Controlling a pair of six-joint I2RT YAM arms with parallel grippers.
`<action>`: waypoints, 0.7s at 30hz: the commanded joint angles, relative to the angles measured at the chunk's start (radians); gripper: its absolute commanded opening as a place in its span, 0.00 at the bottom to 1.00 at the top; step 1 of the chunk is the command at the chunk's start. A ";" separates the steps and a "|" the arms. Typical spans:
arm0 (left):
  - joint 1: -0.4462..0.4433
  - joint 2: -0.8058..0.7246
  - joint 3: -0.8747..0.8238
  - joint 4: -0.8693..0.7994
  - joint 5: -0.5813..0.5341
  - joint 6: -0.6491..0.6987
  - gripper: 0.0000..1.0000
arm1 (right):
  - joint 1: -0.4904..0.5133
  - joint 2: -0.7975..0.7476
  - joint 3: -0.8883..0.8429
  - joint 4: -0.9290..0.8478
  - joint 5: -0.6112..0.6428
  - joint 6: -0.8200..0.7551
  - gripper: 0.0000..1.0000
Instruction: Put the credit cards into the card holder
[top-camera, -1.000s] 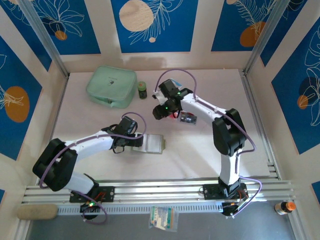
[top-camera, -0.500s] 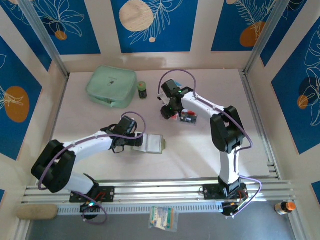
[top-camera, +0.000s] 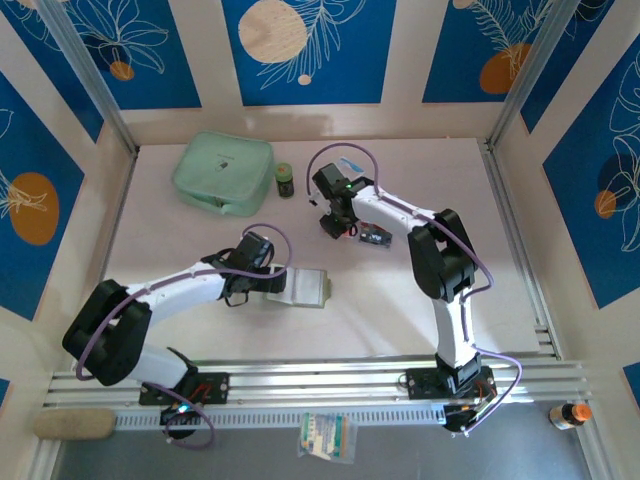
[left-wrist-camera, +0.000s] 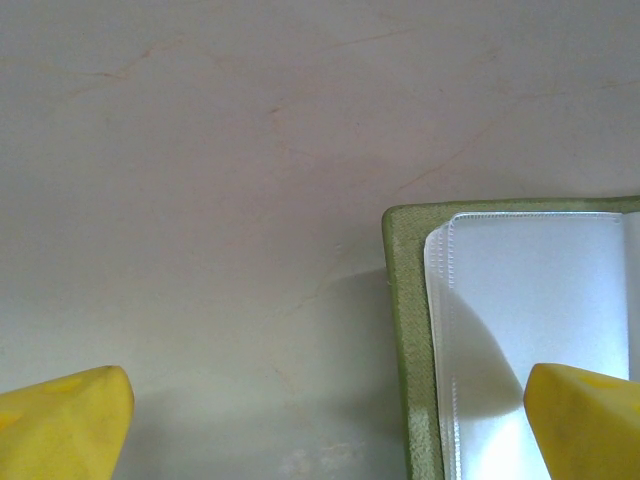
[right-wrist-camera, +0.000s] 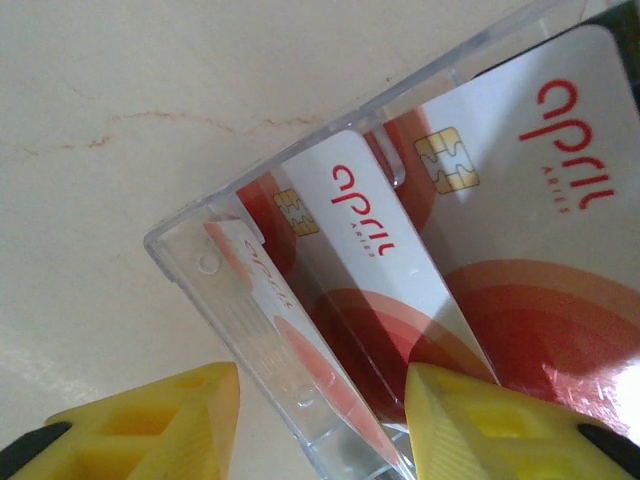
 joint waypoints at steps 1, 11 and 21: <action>-0.005 -0.019 -0.007 -0.002 0.000 -0.008 1.00 | 0.016 0.013 0.000 0.013 0.038 -0.037 0.44; -0.006 -0.020 -0.010 -0.001 0.000 -0.006 1.00 | 0.029 -0.022 -0.046 0.019 0.028 -0.032 0.21; -0.006 -0.022 -0.007 0.000 0.000 -0.006 1.00 | 0.031 -0.042 -0.036 0.018 0.040 -0.052 0.15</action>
